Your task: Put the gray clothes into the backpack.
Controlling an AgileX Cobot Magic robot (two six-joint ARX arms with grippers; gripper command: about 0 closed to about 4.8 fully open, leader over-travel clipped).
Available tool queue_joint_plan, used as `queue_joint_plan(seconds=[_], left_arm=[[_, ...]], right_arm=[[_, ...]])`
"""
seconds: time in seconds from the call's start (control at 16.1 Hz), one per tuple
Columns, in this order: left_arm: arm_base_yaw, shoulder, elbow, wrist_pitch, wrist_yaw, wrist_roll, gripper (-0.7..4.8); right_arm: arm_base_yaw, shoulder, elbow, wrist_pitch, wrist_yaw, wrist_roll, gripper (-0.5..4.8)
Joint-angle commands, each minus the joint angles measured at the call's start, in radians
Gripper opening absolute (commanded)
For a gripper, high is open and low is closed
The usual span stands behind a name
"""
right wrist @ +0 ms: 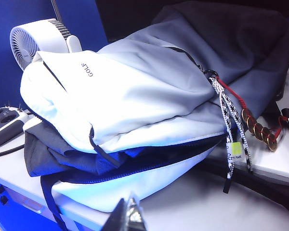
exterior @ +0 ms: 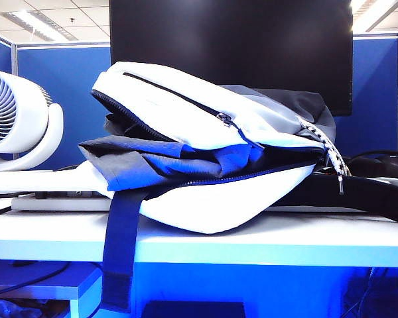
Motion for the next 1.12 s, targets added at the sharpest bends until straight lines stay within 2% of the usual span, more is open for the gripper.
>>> queue_joint_plan(seconds=[0.06,0.87,1.0,1.12], left_arm=[[0.001,-0.002,0.000,0.012,0.005,0.006,-0.05],[0.001,-0.002,0.000,0.012,0.005,0.006,-0.05],[0.001,-0.002,0.000,0.012,0.005,0.006,-0.05],[0.001,-0.002,0.000,0.012,0.005,0.006,-0.05]], right_arm=[[0.000,0.000,0.002,0.011,-0.002,-0.003,-0.01],[0.000,0.000,0.002,0.010,-0.002,-0.003,-0.01],[-0.008,-0.006,-0.006,0.011,0.039,-0.037,-0.01],[-0.074,-0.004,-0.042,0.023,0.116,-0.044,-0.01]])
